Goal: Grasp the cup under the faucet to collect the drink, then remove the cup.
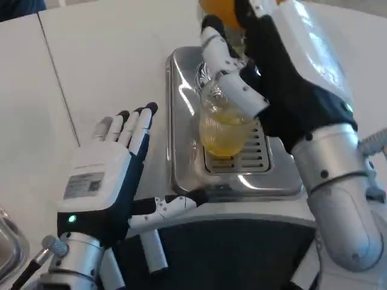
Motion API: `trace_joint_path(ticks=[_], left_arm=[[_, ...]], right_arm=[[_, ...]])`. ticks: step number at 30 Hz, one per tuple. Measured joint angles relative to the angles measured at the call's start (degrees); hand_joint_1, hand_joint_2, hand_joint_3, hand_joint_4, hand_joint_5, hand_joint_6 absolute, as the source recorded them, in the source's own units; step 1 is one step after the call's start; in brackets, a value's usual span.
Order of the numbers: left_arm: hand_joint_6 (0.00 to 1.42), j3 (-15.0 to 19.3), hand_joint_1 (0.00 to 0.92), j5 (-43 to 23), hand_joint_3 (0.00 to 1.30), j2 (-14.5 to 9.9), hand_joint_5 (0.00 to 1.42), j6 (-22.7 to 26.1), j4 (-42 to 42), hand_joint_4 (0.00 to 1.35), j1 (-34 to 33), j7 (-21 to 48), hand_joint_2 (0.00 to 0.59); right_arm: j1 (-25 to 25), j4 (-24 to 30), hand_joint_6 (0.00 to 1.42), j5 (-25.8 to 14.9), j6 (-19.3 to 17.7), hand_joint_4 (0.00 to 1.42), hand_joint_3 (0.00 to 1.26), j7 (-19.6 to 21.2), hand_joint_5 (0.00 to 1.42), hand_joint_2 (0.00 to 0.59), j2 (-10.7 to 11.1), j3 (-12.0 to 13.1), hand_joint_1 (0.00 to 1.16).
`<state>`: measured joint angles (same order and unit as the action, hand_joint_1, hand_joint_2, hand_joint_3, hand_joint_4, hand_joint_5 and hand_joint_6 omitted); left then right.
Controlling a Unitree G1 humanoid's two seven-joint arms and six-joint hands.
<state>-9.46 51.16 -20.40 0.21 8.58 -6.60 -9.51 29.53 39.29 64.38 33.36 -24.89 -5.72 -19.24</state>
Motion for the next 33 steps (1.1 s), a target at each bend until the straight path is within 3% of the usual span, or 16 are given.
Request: trace_joint_path(ticks=[10, 13, 18, 22, 30, 33], left_arm=[[0.01, -0.7, 0.118, -1.1, 0.0, -0.8, 0.0, 0.0, -0.4, 0.0, 0.0, 0.0, 0.054], [0.0, -0.7, 0.091, -1.5, 0.0, -0.9, 0.0, -0.1, -0.5, 0.0, 0.0, 0.0, 0.047], [0.0, -0.9, 0.084, -2.0, 0.0, -1.0, 0.0, -0.2, -1.0, 0.0, -0.2, 0.0, 0.047], [0.0, -1.4, 0.078, -2.1, 0.0, -1.0, 0.0, -0.2, -1.7, 0.0, -1.3, 0.0, 0.048], [0.0, -3.4, 0.073, -2.4, 0.0, -1.0, 0.0, -0.9, -3.4, 0.0, -4.2, 0.1, 0.048], [0.0, -3.6, 0.072, -3.2, 0.0, -0.8, 0.0, -0.9, -3.7, 0.0, -5.4, 0.6, 0.048]], right_arm=[[-6.2, 1.7, 0.0, -3.2, -4.5, 0.0, 0.0, 8.8, 0.0, 0.586, -0.7, 0.8, 0.0], [-7.3, 1.9, 0.0, -3.5, -6.6, 0.0, 0.0, 12.9, 0.0, 0.586, -0.4, 0.8, 0.0], [-9.4, 3.5, 0.0, -4.5, -9.1, 0.0, 0.0, 16.0, 0.0, 0.586, 0.4, 0.9, 0.0], [-12.7, 6.8, 0.0, -5.9, -10.2, 0.0, 0.0, 16.0, 0.0, 0.586, 1.6, 2.0, 0.0], [-22.6, 13.7, 0.0, -9.7, -12.7, 0.0, 0.0, 12.3, 0.0, 0.586, 4.8, 5.6, 0.0], [-26.6, 16.1, 0.0, -11.0, -15.8, 0.0, 0.0, 11.6, 0.0, 0.586, 7.3, 6.9, 0.01]])
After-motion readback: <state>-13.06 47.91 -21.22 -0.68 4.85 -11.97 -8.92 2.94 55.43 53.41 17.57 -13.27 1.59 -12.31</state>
